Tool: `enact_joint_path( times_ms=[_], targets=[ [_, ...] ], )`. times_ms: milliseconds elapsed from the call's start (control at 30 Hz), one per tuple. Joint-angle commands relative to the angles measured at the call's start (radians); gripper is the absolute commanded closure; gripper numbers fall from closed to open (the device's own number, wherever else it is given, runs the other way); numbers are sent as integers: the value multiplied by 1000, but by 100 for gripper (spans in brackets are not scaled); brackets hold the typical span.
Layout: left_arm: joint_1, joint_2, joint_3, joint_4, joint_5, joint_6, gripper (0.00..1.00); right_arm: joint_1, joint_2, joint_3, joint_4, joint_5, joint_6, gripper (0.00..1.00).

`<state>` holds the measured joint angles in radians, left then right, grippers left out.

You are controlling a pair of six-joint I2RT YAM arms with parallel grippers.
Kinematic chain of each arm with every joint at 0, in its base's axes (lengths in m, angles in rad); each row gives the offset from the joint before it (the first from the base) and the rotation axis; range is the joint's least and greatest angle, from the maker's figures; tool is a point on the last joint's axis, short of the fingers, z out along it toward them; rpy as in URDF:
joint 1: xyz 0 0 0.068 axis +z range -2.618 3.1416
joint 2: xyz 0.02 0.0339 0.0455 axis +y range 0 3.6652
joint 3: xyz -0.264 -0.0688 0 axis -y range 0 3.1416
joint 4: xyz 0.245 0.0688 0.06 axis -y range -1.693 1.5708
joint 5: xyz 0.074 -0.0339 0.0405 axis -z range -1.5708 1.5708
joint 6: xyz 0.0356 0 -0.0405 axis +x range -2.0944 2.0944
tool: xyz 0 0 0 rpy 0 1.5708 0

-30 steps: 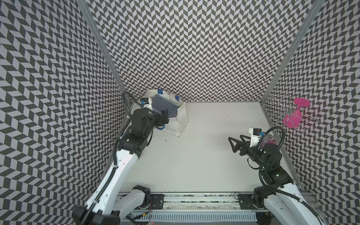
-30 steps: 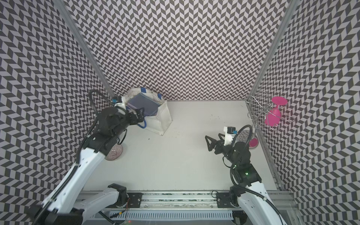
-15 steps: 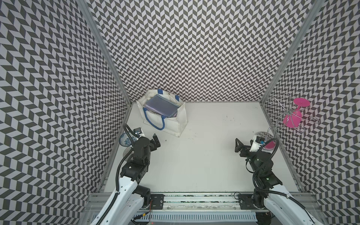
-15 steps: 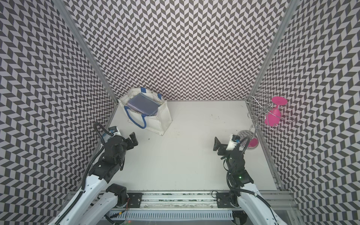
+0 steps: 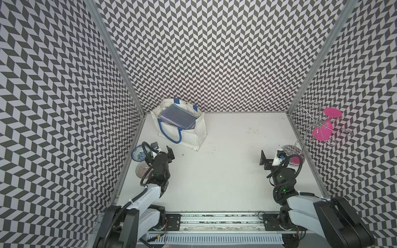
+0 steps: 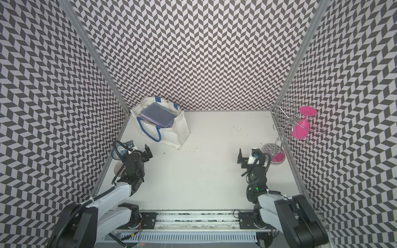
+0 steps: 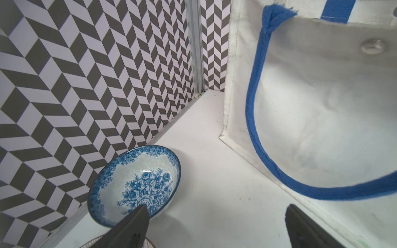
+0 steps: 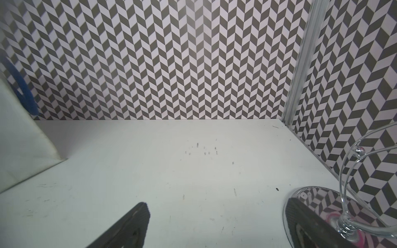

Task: Put the pencil pouch into the canvas bag
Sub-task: Reset both arms

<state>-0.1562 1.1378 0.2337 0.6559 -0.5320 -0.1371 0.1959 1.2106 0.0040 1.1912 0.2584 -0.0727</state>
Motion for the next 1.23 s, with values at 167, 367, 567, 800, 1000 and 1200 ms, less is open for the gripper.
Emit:
enact_joint_path(
  times_ms=[167,367,567,800,1000,1200],
  targets=[
    [12,267,-78,653,191,177,1,-125,132,2,302,-95,61,1],
    [54,414,-63,762,274,167,1,-139,409,21,601,-81,82,1],
    [71,423,-11,674,262,140,1,-145,316,176,162,19,141,1],
    [76,420,-4,653,262,132,1,-140,350,190,193,-4,110,1],
    [75,418,-4,654,259,134,1,-132,358,186,215,14,107,1],
    [74,419,-5,654,257,134,1,-130,361,194,206,15,107,1]
  ],
)
